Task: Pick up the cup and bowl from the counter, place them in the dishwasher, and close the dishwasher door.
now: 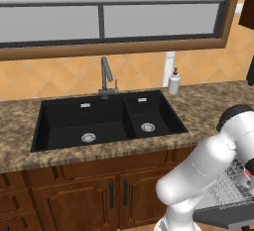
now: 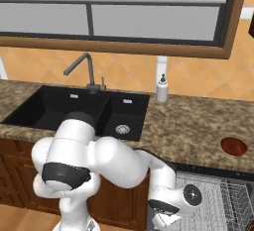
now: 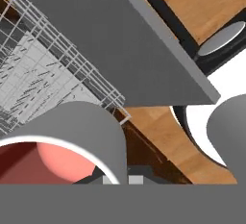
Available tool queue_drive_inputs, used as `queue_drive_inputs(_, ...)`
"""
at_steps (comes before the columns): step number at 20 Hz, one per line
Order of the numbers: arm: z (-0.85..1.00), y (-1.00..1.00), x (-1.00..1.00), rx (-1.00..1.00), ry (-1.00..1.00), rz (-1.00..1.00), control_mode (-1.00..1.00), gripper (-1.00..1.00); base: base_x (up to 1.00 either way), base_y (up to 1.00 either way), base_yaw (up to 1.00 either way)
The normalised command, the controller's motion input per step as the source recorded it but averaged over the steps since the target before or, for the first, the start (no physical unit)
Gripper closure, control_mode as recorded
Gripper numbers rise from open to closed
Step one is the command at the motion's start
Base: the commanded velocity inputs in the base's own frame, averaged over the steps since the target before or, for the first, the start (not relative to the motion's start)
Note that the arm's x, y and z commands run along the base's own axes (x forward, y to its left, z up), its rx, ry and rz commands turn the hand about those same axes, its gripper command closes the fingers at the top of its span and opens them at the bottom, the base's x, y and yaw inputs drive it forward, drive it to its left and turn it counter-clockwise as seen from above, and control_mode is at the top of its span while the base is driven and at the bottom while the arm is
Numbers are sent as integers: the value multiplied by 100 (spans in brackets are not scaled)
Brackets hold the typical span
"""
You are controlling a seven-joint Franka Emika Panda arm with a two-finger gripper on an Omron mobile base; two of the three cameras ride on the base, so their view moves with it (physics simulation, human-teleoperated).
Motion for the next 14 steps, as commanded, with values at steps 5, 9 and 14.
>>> queue_drive_inputs(5, -24, 0, 0, 6, -1, -50, -100, 100, 0, 0, 0)
queue_drive_inputs(9, -31, 21, 9, -1, 0, -30, -100, 100, 0, 0, 0)
queue_drive_inputs(14, -27, 32, 15, 0, 0, -8, -100, 100, 0, 0, 0)
